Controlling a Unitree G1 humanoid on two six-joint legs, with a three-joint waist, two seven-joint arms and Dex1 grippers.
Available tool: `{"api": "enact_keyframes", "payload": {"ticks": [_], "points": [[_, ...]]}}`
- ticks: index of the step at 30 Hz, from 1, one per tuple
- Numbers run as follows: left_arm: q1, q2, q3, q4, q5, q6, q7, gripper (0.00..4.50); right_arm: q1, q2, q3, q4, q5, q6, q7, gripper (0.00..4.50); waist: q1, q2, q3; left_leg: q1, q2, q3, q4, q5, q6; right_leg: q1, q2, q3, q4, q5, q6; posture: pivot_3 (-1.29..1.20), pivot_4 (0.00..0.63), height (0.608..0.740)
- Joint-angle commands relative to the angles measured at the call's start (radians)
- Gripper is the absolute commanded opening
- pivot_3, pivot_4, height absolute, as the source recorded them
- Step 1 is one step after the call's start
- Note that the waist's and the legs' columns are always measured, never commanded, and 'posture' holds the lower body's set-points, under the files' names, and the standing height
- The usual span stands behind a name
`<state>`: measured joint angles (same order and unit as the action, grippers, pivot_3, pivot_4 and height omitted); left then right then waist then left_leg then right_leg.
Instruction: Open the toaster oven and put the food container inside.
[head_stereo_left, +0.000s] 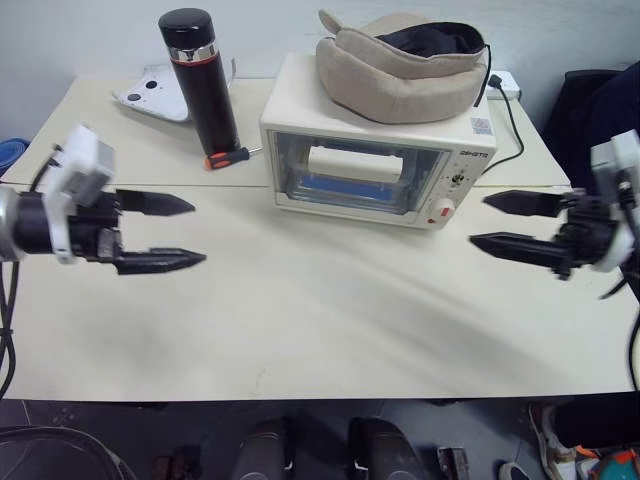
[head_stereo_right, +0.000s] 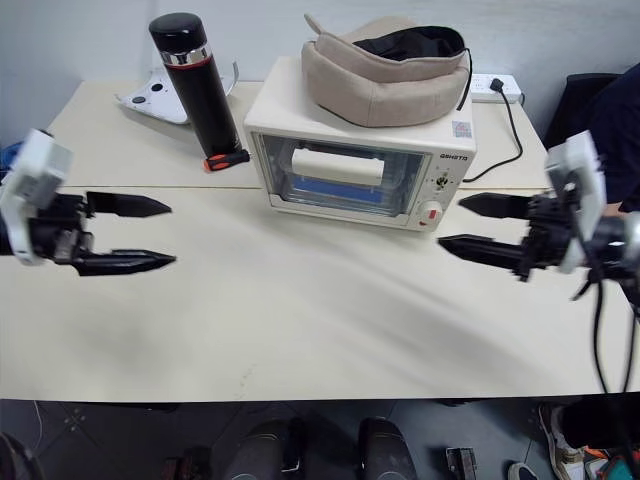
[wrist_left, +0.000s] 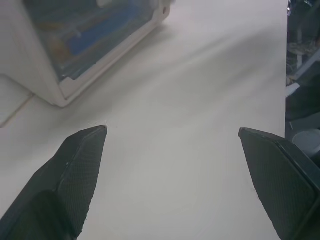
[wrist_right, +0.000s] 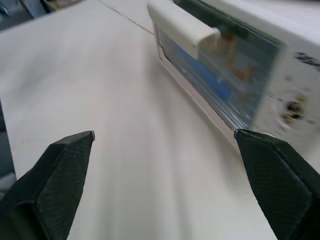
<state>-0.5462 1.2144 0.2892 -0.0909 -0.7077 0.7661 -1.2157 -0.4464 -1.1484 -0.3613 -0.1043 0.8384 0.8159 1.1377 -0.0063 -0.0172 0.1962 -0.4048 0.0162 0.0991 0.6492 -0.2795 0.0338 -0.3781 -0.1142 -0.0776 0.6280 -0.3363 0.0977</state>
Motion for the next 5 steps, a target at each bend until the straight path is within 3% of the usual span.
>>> {"api": "enact_keyframes", "payload": {"ticks": [1, 5], "points": [[-0.07, 0.023, 0.063, 0.033, -0.028, 0.009, 0.008, 4.5, -0.043, -0.012, -0.012, 0.073, -0.067, -0.1, 0.028, 4.48, -0.001, 0.0, 0.0, 0.0, 0.0, 0.001, 0.0, 0.0, 0.0, 0.0, 0.0, 0.0, 0.0, 0.0, 0.0, 0.0, 0.15, 0.74], [-0.03, -0.005, 0.063, 0.008, 0.027, -0.027, 0.056, 4.5, -0.05, 0.038, -0.002, 0.081, -0.091, -0.118, -0.007, 4.48, 0.0, 0.0, 0.0, 0.0, 0.0, 0.001, 0.0, 0.0, 0.0, -0.001, 0.0, 0.001, 0.001, 0.0, 0.0, 0.0, 0.15, 0.74]]}}
